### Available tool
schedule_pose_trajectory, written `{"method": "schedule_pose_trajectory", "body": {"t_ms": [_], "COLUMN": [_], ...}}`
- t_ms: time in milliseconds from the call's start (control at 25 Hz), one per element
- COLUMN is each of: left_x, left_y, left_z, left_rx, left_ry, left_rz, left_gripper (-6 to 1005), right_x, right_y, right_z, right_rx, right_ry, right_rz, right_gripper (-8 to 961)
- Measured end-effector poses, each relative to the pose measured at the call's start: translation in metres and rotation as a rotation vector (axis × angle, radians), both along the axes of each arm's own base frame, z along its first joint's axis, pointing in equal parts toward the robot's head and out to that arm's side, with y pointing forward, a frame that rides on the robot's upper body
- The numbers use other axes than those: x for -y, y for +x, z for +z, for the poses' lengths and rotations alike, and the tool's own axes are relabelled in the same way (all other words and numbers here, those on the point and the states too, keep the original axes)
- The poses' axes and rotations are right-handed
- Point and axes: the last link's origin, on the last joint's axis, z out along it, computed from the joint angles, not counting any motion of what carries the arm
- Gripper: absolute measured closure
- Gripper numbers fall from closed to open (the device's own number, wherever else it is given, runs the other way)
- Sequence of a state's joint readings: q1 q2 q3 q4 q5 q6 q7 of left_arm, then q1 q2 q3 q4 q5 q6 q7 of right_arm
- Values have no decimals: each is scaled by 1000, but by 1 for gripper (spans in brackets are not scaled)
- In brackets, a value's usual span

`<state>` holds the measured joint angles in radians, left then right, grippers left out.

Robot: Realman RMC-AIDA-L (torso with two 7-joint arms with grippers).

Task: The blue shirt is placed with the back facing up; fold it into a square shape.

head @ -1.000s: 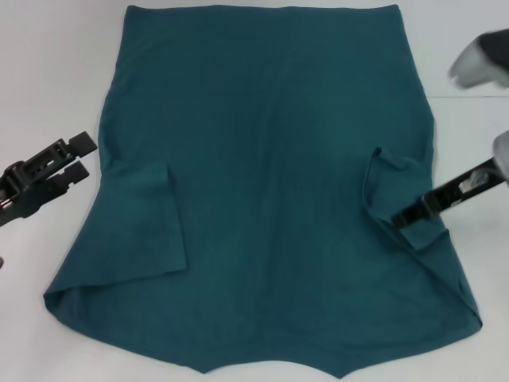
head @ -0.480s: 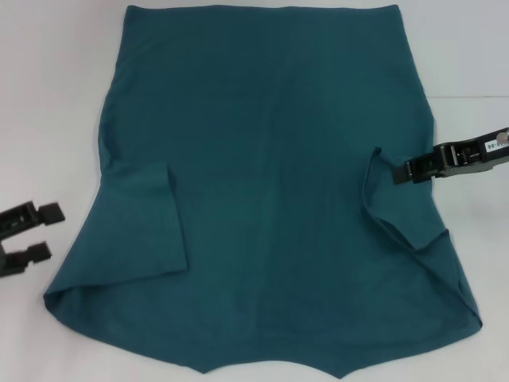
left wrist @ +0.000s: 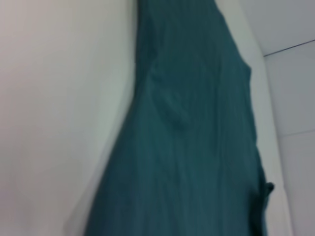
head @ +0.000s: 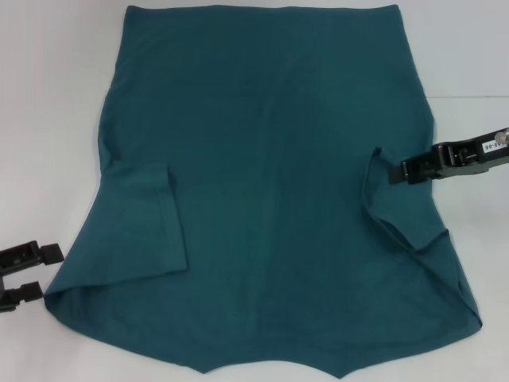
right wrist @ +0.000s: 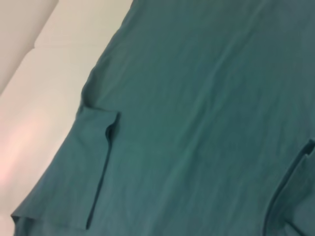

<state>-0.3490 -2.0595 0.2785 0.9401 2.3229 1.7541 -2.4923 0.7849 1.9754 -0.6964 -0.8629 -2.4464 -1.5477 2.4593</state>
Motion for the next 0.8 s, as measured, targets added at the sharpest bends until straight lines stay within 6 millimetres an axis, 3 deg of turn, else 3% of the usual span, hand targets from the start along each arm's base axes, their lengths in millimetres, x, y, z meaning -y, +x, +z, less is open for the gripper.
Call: {"method": "schedule_pose_trajectory", "body": {"t_ms": [440,800], "left_x": [-7,-11], "left_y": [-19,-23], "left_z": [-13,-24], "left_rx": [-46,-67], "left_ry": [59,65], "left_rz": [92,69], "left_gripper": [40,40], "right_x": [3,2], "right_y": [2,3], "right_z": [0,2], "right_rx": [-62,-74], "right_ry": [11,22], "right_rz": [-11,-17], "right_gripper": [472,471]}}
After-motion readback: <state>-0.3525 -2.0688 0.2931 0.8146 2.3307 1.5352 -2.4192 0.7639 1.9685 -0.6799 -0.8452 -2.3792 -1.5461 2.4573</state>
